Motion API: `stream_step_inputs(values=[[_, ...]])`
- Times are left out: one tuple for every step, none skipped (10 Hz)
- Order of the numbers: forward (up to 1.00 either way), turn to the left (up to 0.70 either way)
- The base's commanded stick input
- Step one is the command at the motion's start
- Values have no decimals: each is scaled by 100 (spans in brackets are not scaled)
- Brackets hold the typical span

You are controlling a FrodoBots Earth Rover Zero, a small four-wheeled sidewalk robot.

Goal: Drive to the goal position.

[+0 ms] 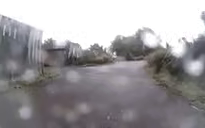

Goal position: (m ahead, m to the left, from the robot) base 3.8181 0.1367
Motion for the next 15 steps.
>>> stream_step_inputs(values=[[100,0],[100,0],[100,0],[100,0],[100,0],[100,0],[100,0],[100,0],[100,0],[94,0],[84,0],[75,0],[0,0],[0,0],[0,0]])
